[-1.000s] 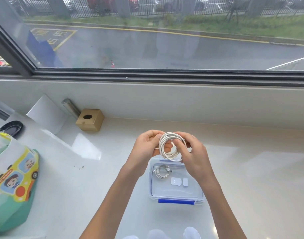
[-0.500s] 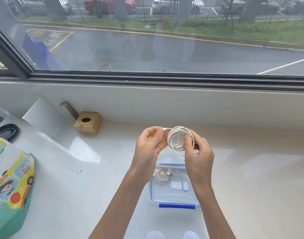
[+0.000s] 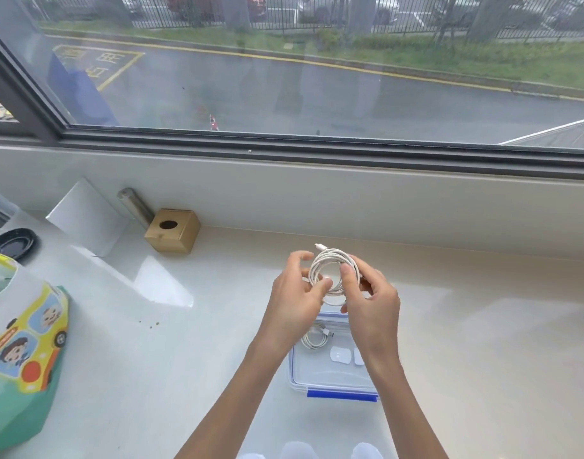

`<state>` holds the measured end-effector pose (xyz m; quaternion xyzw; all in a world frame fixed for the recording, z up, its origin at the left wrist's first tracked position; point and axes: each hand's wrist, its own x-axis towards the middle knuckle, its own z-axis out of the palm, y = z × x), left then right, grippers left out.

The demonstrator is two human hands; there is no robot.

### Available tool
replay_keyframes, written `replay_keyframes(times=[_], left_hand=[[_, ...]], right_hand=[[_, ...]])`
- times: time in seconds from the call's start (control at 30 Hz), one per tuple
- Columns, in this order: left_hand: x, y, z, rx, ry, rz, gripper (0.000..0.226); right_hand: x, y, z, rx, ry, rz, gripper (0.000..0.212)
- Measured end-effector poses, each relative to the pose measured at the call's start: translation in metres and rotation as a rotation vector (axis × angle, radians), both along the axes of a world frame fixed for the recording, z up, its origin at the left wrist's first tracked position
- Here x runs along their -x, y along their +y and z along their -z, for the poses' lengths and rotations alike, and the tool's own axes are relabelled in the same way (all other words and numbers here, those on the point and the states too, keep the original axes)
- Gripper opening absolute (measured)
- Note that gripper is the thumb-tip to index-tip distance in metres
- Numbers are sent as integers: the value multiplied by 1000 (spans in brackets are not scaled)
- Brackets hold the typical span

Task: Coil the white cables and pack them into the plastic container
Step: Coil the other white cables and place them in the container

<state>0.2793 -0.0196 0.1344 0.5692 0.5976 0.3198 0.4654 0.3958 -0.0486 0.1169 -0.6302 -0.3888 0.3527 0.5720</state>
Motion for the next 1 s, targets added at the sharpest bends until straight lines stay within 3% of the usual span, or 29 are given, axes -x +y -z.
replay_keyframes(times=[0.1, 0.33, 0.43, 0.53, 0.63, 0.7, 0.83, 1.0], left_hand=[[4, 3, -5, -90, 86, 54, 16], [18, 10, -7, -27, 32, 77, 12], [20, 9, -8, -31, -50, 52, 15], [21, 7, -10, -47, -92, 57, 20], [26, 3, -13, -148, 21, 90, 34], [33, 1, -14, -253, 151, 146, 42], [45, 3, -21, -271, 234, 246, 19], [55, 3, -27, -187, 40, 202, 38]], right_hand=[[-3, 3, 0, 34, -51, -53, 20], [-15, 8, -7, 114, -224, -268, 16], [-16, 10, -8, 113, -166, -314, 20], [-11, 10, -12, 134, 29, -377, 23], [-6, 8, -13, 159, 137, -419, 24], [-2, 8, -14, 178, 135, -424, 26], [2, 8, -17, 174, 81, -436, 26], [9, 6, -28, 89, 34, -390, 25]])
